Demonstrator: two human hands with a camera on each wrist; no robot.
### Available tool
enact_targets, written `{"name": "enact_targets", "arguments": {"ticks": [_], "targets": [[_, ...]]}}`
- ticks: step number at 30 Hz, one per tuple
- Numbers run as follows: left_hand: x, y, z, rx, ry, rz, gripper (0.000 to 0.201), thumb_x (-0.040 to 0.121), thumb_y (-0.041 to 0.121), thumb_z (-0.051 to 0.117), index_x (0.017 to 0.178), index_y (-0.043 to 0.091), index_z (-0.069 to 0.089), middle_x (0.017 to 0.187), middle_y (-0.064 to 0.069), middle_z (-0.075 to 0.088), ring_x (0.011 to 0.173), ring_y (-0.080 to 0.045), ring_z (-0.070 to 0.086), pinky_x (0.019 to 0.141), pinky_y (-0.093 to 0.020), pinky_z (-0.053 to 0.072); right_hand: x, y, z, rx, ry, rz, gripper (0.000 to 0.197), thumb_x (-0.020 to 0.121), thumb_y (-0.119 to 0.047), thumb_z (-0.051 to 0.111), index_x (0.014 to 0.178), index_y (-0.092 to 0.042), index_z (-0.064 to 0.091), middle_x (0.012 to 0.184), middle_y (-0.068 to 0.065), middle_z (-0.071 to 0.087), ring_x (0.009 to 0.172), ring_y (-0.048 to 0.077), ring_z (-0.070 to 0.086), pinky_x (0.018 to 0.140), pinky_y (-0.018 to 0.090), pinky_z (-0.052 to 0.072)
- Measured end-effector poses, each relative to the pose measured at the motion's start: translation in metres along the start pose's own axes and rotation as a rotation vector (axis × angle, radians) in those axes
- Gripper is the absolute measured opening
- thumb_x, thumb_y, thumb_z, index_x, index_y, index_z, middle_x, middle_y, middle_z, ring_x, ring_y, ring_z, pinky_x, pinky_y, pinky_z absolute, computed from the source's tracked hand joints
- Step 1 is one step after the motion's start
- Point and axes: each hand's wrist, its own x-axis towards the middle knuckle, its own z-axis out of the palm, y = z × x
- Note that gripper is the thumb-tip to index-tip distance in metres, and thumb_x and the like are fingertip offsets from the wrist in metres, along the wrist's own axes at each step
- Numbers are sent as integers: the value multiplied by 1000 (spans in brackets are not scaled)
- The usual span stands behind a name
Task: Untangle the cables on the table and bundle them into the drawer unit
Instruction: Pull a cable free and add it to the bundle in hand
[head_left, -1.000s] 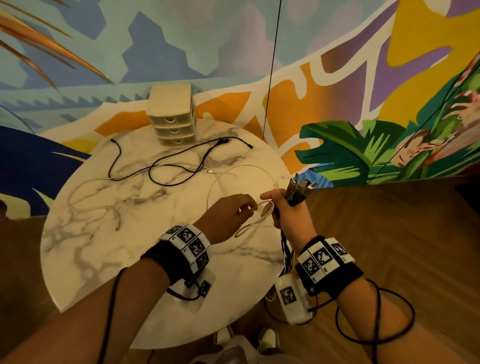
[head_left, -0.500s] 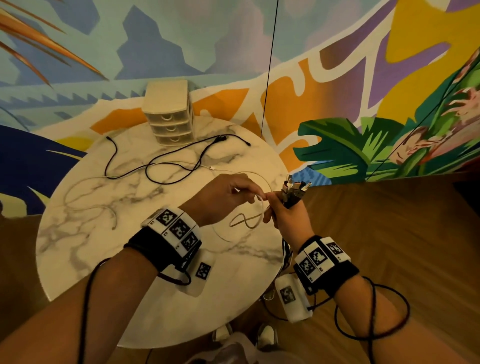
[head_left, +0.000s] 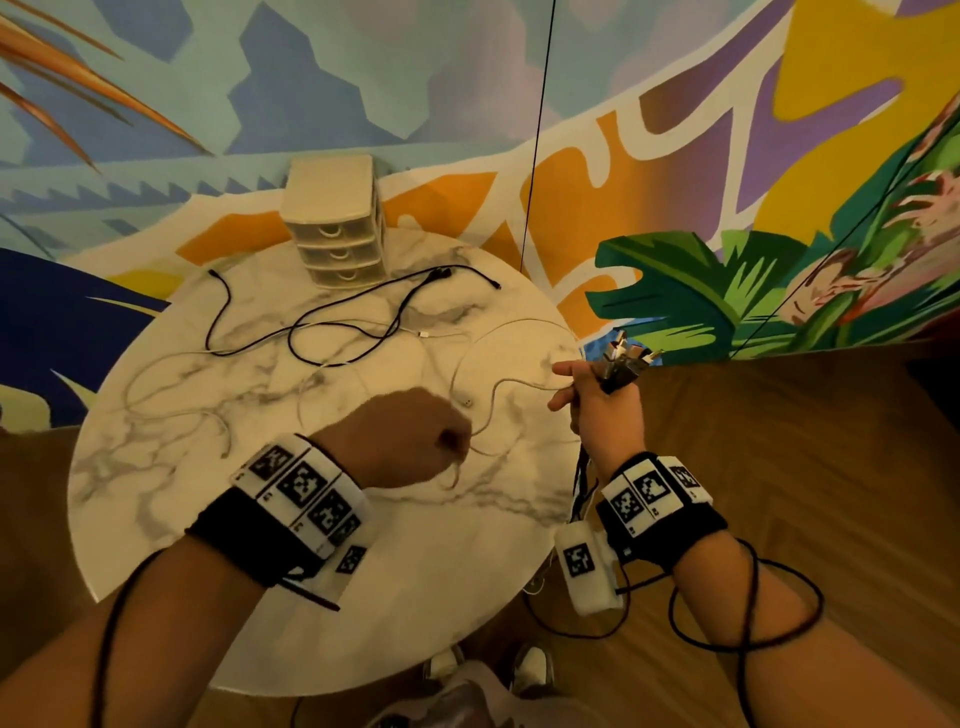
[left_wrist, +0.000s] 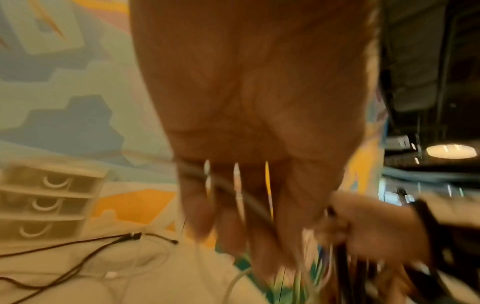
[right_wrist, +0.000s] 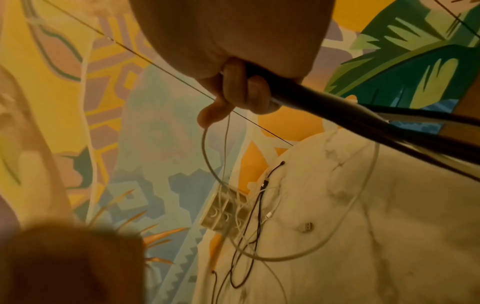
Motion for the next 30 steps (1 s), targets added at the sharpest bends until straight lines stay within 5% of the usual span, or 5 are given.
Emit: {"name": "enact_targets", "arguments": {"ticks": [4, 11, 17, 22, 30], "targets": [[-6, -44, 40, 136, -317, -484, 20, 89, 16, 48, 105, 10, 59, 94, -6, 62, 82, -22, 62, 67, -27, 48, 5, -11, -8, 106, 73, 4, 28, 98, -18, 45, 82, -15, 68, 51, 1, 62, 38, 11, 37, 40, 22, 29], [14, -85, 19, -1208, 1009, -661, 16, 94, 10, 48, 84, 8, 59, 65, -7, 59, 59, -20, 56, 57, -27, 54, 5, -5, -8, 130, 129, 21, 29, 99, -18, 45, 80, -14, 67, 50, -1, 63, 37, 10, 36, 40, 21, 29], [11, -115, 33, 32, 490, -498, 27, 96, 27, 48, 95, 9, 67, 96, -15, 60, 94, -34, 56, 74, -39, 45, 20, -12, -25, 284, 342, 70, 27, 98, -26, 48, 85, -10, 65, 46, -2, 61, 37, 5, 46, 39, 16, 35], [8, -140, 9, 84, 424, -692, 34, 97, 34, 41, 94, 9, 64, 97, -20, 64, 88, -38, 60, 66, -37, 45, 21, -14, -26, 359, 395, 78, 27, 99, -26, 47, 84, -11, 63, 45, -2, 61, 36, 1, 48, 38, 12, 37], [22, -106, -38, 185, 952, -535, 31, 95, 30, 50, 79, 7, 62, 77, -20, 62, 71, -38, 58, 55, -33, 32, 33, -9, -47, 316, 512, 60, 30, 98, -35, 46, 79, -18, 63, 50, -4, 62, 38, 7, 45, 43, 23, 33]]}}
